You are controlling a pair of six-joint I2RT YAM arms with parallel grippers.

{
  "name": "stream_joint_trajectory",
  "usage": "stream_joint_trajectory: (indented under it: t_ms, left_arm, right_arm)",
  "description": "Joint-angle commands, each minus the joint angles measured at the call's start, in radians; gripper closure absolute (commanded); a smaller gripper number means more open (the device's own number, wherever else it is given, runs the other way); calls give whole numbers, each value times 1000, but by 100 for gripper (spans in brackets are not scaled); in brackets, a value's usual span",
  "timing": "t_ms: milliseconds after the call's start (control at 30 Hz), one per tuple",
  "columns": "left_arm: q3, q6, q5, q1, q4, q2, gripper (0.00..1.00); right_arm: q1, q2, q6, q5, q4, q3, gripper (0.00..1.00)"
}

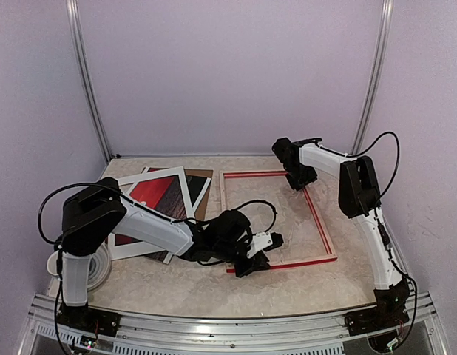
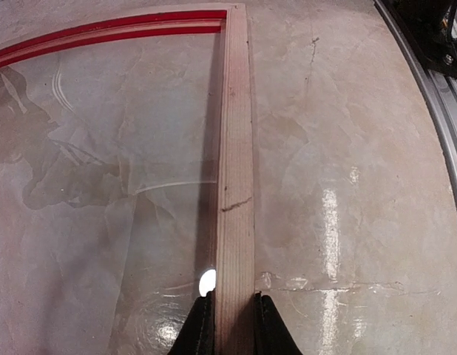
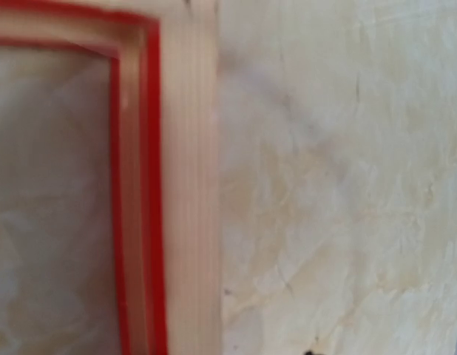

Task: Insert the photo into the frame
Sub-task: Press the glass panel against the frame body.

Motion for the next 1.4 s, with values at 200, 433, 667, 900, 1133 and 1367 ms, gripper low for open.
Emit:
stream_joint_trajectory:
  t_ms: [200,433,667,900,1133,1367]
  left_arm:
    - [-90,-31,138,-89,-194,-88,100]
    - [-136,-39,123,-112,-194,-129,100]
    - [-165,-57,124,-117,-182,-139,100]
    - [-157,-55,87,-117,-187,-127,98]
    - [-145,-83,72,-82,-158,-96,81]
    - [-163,-110,66,-51,-125,-113,68]
  right_arm:
    - [-102,73,-18,110,172,-9,58]
    - [-102,79,-18,107,195,-13,57]
    - [-102,68,1,102,217,-33,57]
    - [-102,59,6,64,245,-35,58]
    - [-101,-14,38,-14,223,-58,55]
    - [-101,-207,79,-230,228,-179,49]
